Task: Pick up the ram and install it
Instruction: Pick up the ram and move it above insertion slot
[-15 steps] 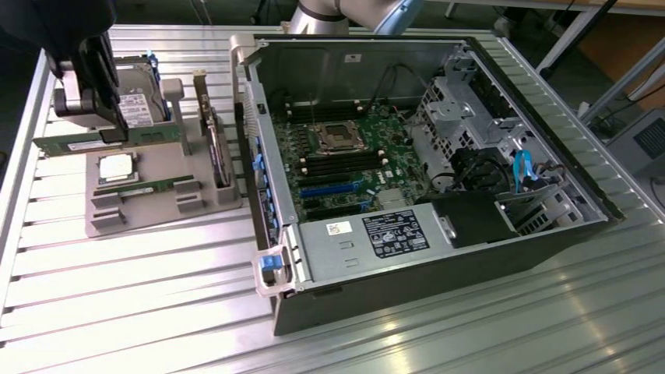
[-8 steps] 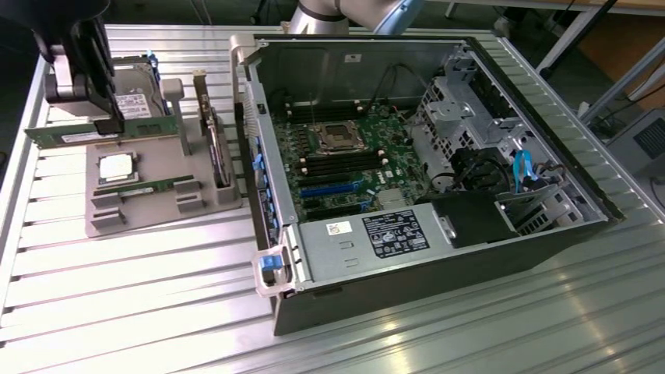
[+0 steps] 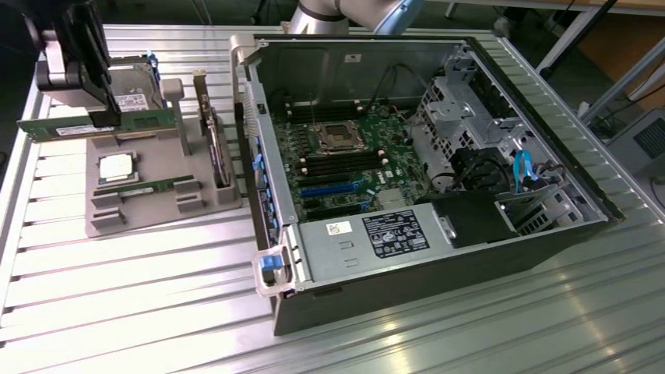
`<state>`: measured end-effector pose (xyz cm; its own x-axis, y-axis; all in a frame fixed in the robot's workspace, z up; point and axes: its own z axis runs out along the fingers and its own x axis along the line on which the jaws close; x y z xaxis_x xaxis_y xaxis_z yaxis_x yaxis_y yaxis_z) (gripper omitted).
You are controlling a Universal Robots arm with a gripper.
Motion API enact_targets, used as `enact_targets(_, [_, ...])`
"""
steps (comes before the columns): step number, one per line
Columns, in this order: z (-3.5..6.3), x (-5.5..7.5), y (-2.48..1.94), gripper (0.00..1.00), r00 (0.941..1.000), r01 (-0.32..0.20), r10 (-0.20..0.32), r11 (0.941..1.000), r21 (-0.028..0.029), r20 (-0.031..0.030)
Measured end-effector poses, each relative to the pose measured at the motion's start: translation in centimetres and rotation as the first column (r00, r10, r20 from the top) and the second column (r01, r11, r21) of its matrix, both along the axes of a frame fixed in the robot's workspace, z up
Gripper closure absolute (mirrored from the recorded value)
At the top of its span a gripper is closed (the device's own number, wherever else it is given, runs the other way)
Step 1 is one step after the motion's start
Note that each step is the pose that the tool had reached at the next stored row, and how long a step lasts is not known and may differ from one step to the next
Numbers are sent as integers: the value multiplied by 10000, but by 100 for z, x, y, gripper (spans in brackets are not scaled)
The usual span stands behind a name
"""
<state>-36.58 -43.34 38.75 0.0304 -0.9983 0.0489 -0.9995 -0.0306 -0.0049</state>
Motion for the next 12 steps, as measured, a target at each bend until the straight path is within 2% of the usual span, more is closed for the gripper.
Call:
enact_targets(5, [90,0,0,87,10000,0,0,10000,-56,-1])
enact_targets(12, [195,9,1,87,10000,1,-1,10000,-86,-4])
